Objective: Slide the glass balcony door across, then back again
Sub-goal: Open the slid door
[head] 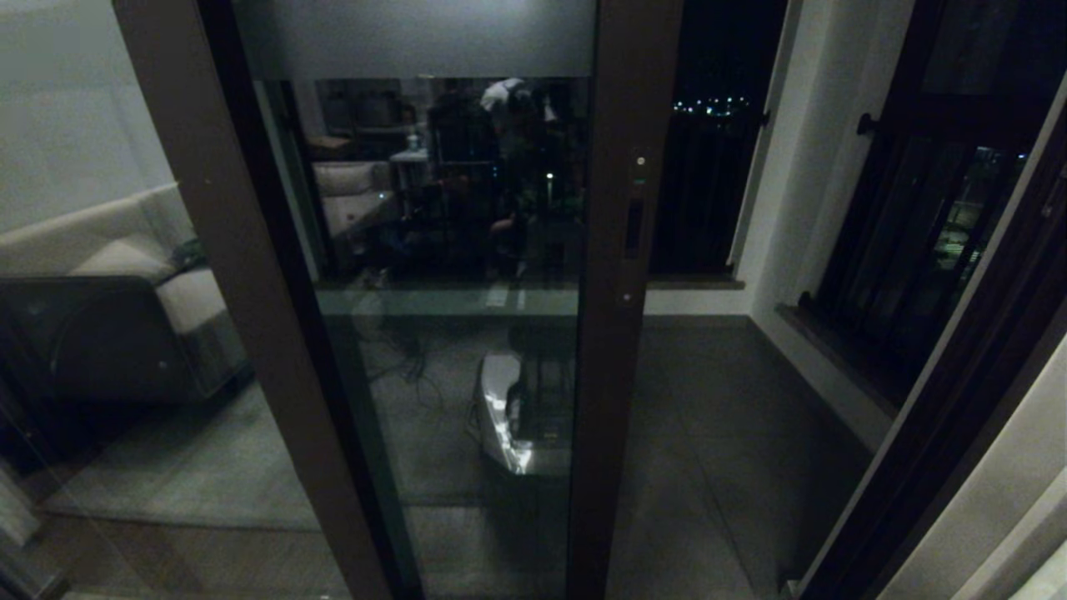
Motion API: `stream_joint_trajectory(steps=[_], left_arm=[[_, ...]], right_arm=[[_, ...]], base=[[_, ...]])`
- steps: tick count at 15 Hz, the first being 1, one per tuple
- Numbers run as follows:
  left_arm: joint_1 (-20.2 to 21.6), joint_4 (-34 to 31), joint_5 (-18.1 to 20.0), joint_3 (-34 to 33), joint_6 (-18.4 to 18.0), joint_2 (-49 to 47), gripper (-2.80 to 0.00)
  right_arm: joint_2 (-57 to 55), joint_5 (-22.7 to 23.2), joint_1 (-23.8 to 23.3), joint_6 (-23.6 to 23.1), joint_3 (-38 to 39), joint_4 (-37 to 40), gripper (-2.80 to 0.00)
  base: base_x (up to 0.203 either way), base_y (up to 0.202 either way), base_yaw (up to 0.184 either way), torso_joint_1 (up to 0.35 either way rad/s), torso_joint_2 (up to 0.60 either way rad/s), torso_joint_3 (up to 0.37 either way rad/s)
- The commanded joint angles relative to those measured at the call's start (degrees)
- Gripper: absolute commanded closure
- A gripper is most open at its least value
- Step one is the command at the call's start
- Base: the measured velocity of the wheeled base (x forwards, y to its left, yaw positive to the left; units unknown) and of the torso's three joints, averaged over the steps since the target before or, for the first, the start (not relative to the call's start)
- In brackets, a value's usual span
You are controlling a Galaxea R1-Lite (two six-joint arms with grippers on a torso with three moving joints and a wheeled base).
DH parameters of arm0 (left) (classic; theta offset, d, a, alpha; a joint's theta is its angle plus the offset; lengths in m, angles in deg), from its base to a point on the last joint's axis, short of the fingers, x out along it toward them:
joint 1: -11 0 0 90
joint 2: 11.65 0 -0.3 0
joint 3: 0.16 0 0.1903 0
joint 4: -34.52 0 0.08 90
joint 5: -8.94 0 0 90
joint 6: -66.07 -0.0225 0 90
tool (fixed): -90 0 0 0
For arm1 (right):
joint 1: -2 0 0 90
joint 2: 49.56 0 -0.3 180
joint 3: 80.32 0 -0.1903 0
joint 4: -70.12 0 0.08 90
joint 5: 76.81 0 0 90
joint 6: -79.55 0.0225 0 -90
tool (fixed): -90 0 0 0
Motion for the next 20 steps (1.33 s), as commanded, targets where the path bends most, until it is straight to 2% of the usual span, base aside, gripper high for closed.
stream_joint_trajectory(steps=[1, 3, 6, 8, 10, 11, 13, 14, 15, 17, 20], left_arm=[[0.01, -0.02, -0.02, 0.01, -0.02, 0.01, 0.0], [0.01, -0.02, -0.02, 0.01, -0.02, 0.01, 0.0], [0.01, -0.02, -0.02, 0.01, -0.02, 0.01, 0.0], [0.01, -0.02, -0.02, 0.01, -0.02, 0.01, 0.0], [0.01, -0.02, -0.02, 0.01, -0.02, 0.01, 0.0], [0.01, -0.02, -0.02, 0.01, -0.02, 0.01, 0.0], [0.01, -0.02, -0.02, 0.01, -0.02, 0.01, 0.0], [0.01, -0.02, -0.02, 0.01, -0.02, 0.01, 0.0], [0.01, -0.02, -0.02, 0.01, -0.02, 0.01, 0.0], [0.01, -0.02, -0.02, 0.01, -0.02, 0.01, 0.0], [0.01, -0.02, -0.02, 0.01, -0.02, 0.01, 0.0]], right_arm=[[2.71, -0.38, 4.2, -0.94, -0.12, 0.21, 0.0], [7.62, -0.2, 3.55, -2.26, 2.64, 0.48, 0.0], [16.31, 1.43, 2.3, -4.39, 13.24, 1.29, 0.0], [16.47, 3.71, 2.1, -4.03, 21.08, -2.44, 0.0], [16.47, 5.62, 2.05, -5.63, 32.17, -12.77, 0.0], [16.46, 5.97, 2.04, -7.39, 39.23, -20.56, 0.0], [16.47, 5.46, 2.03, -10.72, 52.56, -37.74, 0.0], [16.48, 4.78, 2.03, -11.26, 56.73, -41.91, 0.0], [16.47, 3.91, 2.02, -10.79, 58.55, -44.45, 0.0], [16.46, 1.89, 2.01, -6.16, 57.9, -47.7, 0.0], [16.54, 1.71, 2.02, -5.44, 57.89, -47.7, 0.0]], base=[[0.0, 0.0, 0.0, 0.0, 0.0, 0.0], [0.0, 0.0, 0.0, 0.0, 0.0, 0.0], [0.0, 0.0, 0.0, 0.0, 0.0, 0.0], [0.0, 0.0, 0.0, 0.0, 0.0, 0.0], [0.0, 0.0, 0.0, 0.0, 0.0, 0.0], [0.0, 0.0, 0.0, 0.0, 0.0, 0.0], [0.0, 0.0, 0.0, 0.0, 0.0, 0.0], [0.0, 0.0, 0.0, 0.0, 0.0, 0.0], [0.0, 0.0, 0.0, 0.0, 0.0, 0.0], [0.0, 0.0, 0.0, 0.0, 0.0, 0.0], [0.0, 0.0, 0.0, 0.0, 0.0, 0.0]])
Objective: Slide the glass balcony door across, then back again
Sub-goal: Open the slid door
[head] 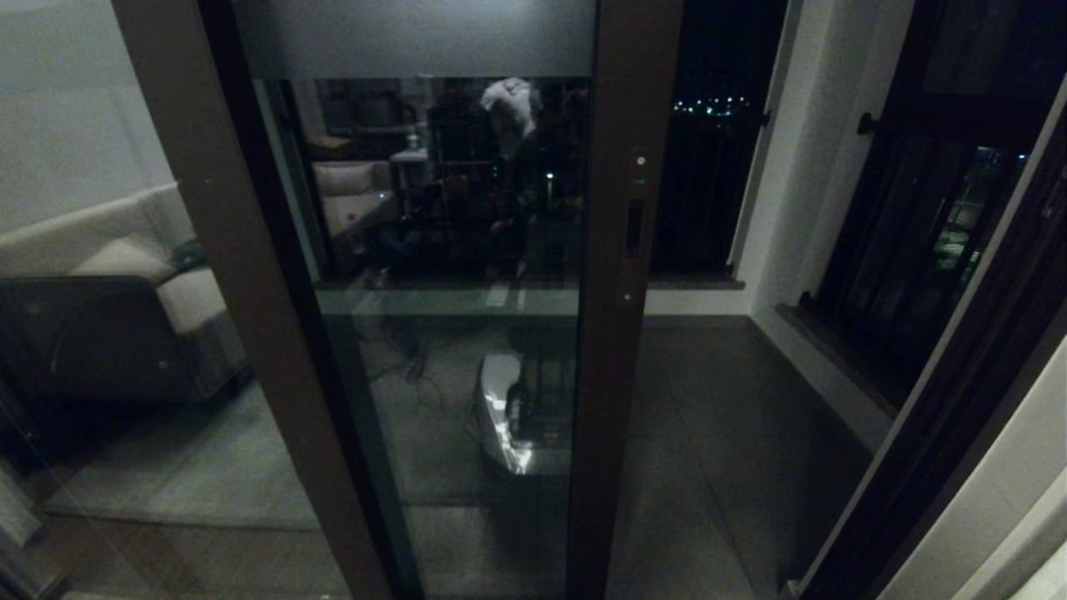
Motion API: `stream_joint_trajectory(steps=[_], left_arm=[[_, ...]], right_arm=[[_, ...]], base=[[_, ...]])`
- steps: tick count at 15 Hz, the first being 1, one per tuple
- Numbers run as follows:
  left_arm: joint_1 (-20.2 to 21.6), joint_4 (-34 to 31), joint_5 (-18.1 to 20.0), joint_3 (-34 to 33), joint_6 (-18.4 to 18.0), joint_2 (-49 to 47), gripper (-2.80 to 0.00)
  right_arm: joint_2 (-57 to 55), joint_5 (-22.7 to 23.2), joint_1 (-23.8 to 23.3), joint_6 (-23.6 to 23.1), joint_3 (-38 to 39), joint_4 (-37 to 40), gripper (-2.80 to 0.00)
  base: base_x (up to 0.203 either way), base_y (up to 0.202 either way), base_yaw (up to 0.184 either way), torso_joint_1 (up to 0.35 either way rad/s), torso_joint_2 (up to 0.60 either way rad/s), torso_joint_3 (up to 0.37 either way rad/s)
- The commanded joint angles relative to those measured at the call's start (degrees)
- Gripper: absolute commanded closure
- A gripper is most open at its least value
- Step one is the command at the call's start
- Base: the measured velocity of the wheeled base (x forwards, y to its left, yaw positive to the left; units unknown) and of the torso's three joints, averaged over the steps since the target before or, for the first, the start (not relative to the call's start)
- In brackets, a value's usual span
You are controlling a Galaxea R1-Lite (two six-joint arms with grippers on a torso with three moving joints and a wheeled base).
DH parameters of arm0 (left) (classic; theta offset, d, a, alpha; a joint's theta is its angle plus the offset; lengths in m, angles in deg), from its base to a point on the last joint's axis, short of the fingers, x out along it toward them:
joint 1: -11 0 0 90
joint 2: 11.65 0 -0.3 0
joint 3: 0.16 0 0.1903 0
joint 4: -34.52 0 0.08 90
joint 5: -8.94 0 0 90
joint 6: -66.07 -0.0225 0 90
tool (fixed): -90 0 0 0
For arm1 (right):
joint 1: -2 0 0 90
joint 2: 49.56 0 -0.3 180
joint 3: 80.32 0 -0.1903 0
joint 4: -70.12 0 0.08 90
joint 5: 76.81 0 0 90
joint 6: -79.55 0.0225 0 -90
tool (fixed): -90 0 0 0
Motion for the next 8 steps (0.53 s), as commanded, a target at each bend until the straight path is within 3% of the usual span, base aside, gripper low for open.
stream_joint_trajectory(steps=[1, 6, 8], left_arm=[[0.01, -0.04, -0.02, 0.01, -0.02, 0.01, 0.0], [0.01, -0.04, -0.02, 0.01, -0.02, 0.01, 0.0], [0.01, -0.04, 0.47, -0.07, -3.86, 0.01, 0.0]], right_arm=[[-0.02, -0.37, -0.01, 1.34, 0.21, -0.05, 0.0], [-0.02, -0.37, 0.06, 1.34, 0.21, -0.05, 0.0], [-0.02, -0.37, -0.01, 1.34, 0.21, -0.05, 0.0]], base=[[0.0, 0.0, 0.0, 0.0, 0.0, 0.0], [0.0, 0.0, 0.0, 0.0, 0.0, 0.0], [0.0, 0.0, 0.0, 0.0, 0.0, 0.0]])
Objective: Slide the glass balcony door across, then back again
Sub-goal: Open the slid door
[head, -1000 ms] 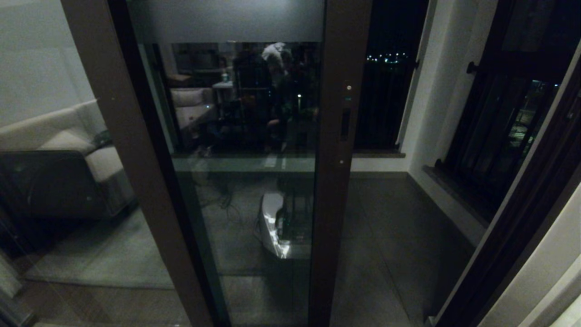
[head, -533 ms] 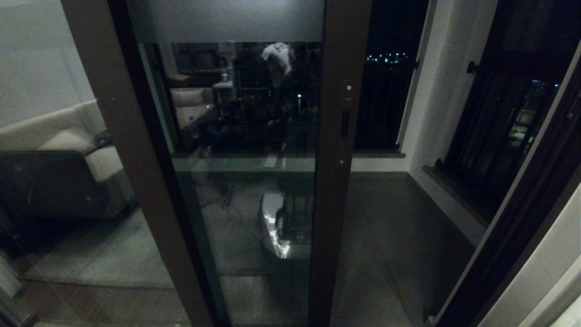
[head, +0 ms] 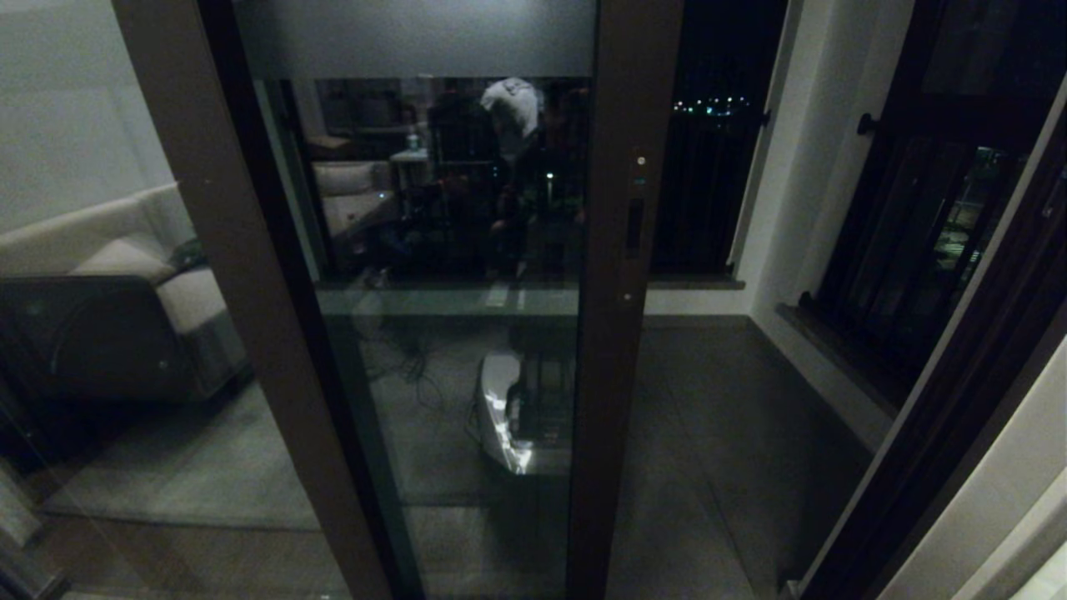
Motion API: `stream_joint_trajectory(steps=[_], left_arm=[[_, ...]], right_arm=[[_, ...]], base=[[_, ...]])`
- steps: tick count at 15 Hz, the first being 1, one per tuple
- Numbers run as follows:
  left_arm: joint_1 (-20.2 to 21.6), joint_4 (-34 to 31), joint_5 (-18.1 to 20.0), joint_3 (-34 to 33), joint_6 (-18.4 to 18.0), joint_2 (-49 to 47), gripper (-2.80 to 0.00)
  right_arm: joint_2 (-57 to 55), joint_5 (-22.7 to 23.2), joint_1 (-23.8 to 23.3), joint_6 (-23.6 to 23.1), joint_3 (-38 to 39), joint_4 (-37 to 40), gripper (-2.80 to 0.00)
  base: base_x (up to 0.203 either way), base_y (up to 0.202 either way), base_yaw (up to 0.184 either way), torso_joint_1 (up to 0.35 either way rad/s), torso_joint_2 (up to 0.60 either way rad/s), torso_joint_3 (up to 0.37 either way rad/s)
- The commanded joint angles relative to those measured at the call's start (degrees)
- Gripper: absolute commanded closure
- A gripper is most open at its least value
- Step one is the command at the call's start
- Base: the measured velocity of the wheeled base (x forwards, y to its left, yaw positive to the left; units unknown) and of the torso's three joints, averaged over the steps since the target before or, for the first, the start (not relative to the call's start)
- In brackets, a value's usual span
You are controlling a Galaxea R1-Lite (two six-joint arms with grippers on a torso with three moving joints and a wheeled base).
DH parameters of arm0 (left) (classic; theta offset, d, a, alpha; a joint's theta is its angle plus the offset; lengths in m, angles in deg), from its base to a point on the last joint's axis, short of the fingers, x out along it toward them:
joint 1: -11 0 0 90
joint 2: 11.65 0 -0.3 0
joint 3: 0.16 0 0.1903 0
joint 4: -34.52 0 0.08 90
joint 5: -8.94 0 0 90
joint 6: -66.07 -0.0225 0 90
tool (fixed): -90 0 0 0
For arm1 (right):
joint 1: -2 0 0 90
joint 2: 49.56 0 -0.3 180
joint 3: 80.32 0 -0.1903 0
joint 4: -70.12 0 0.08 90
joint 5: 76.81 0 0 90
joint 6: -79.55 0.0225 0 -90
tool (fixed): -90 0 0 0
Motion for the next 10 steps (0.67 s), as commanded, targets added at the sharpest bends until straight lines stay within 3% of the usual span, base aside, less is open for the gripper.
stream_joint_trajectory(steps=[1, 3, 6, 10], left_arm=[[0.01, -0.1, 1.54, -0.15, -5.03, 0.01, 0.0], [0.01, 0.06, 3.15, -0.07, -8.13, 0.01, 0.0], [0.03, 0.31, 5.07, 6.39, -6.57, -2.9, 0.0], [0.11, 1.77, 10.67, 19.06, -3.64, -20.4, 0.0]], right_arm=[[-0.07, 0.01, -0.01, 0.0, 0.0, 0.02, 0.0], [-0.07, 0.01, -0.01, 0.0, 0.0, 0.02, 0.0], [-0.07, 0.01, -0.01, 0.0, 0.0, 0.02, 0.0], [-0.07, 0.01, 0.0, 0.0, 0.0, 0.02, 0.0]], base=[[0.0, 0.0, 0.0, 0.0, 0.0, 0.0], [0.0, 0.0, 0.0, 0.0, 0.0, 0.0], [0.0, 0.0, 0.0, 0.0, 0.0, 0.0], [0.0, 0.0, 0.0, 0.0, 0.0, 0.0]])
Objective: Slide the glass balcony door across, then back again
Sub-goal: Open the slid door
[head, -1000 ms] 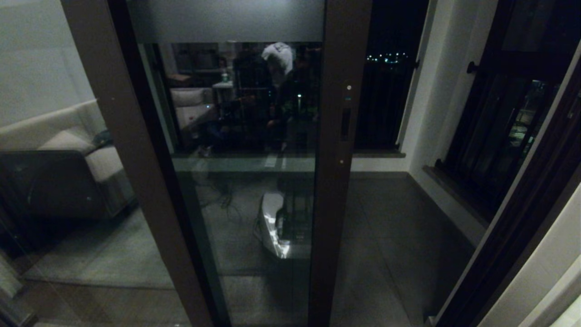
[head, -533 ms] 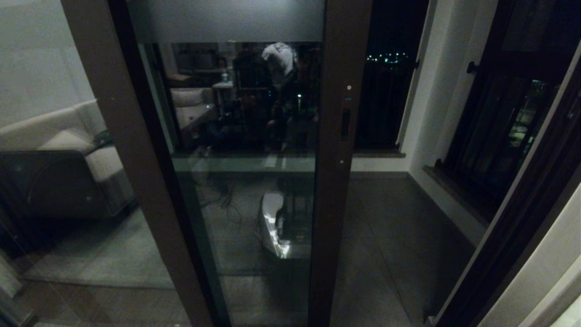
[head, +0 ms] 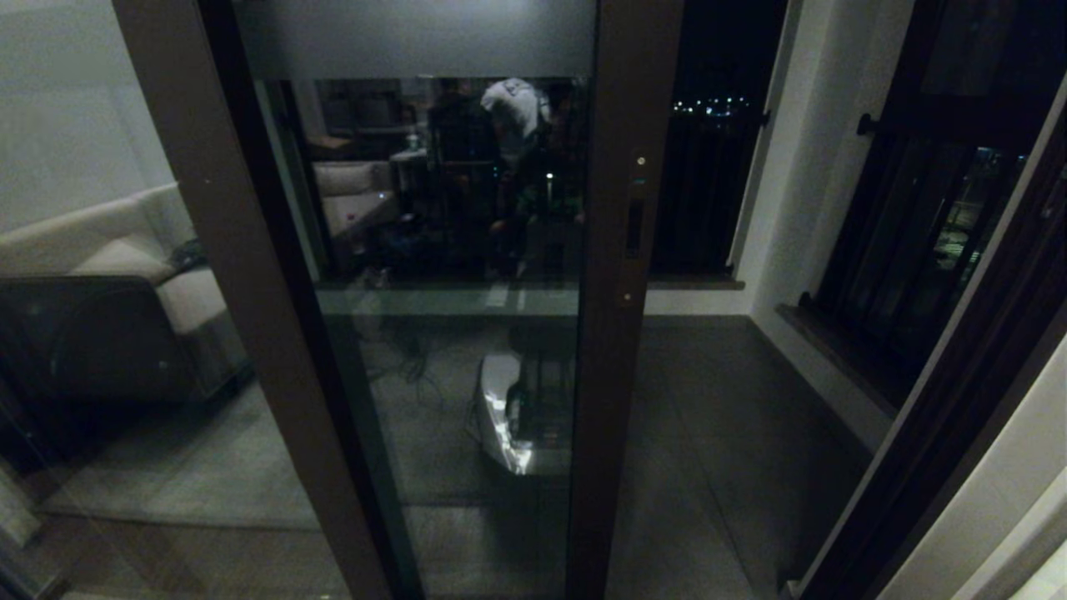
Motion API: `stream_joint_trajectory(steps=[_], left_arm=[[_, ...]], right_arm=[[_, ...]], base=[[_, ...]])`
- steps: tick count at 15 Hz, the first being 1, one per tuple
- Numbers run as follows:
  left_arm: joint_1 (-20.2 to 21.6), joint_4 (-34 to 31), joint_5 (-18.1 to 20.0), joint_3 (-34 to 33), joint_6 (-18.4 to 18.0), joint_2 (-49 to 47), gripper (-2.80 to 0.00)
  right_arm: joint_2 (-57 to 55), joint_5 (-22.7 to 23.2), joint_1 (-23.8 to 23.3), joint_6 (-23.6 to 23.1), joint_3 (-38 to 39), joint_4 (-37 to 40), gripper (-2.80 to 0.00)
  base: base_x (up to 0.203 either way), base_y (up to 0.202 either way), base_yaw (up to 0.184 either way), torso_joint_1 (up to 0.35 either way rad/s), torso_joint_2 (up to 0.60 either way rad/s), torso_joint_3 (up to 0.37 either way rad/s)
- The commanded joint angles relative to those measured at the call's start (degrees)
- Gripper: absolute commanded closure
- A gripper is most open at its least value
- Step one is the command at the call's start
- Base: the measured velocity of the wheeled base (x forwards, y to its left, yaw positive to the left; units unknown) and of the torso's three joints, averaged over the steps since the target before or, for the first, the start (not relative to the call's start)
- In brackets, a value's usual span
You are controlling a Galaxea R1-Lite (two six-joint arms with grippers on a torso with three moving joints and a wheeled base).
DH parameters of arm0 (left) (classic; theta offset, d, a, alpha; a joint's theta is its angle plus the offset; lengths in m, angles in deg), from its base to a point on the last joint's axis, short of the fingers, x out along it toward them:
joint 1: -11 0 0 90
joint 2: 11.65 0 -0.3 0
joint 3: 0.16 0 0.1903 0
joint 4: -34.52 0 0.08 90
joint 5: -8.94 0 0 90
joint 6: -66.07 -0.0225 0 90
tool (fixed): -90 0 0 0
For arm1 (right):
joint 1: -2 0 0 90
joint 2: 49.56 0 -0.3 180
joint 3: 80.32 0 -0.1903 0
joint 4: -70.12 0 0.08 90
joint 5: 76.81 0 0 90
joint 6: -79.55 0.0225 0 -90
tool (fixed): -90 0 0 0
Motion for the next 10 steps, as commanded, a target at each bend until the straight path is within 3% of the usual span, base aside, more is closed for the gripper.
stream_joint_trajectory(steps=[1, 4, 6, 8, 10], left_arm=[[0.05, 2.89, 2.77, 6.13, 0.51, -13.78, 0.0], [-0.03, 8.08, 7.22, 11.48, 0.97, -25.52, 0.0], [-2.3, 9.3, 8.76, 15.4, 2.04, -32.74, 0.0], [-9.97, 9.79, 8.6, 20.49, 5.63, -39.19, 0.0], [-16.91, 10.51, 4.6, 24.64, 7.89, -45.77, 0.0]], right_arm=[[-0.07, -0.02, 0.01, 0.0, 0.0, 0.0, 0.0], [-0.07, -0.02, -0.01, 0.0, 0.0, 0.0, 0.0], [-0.07, -0.02, 0.07, 0.0, 0.0, 0.0, 0.0], [-0.07, -0.02, 0.01, 0.0, 0.0, 0.0, 0.0], [-0.07, -0.02, -0.01, 0.0, 0.0, 0.0, 0.0]], base=[[0.0, 0.0, 0.0, 0.0, 0.0, 0.0], [0.0, 0.0, 0.0, 0.0, 0.0, 0.0], [0.0, 0.0, 0.0, 0.0, 0.0, 0.0], [0.0, 0.0, 0.0, 0.0, 0.0, 0.0], [0.0, 0.0, 0.0, 0.0, 0.0, 0.0]])
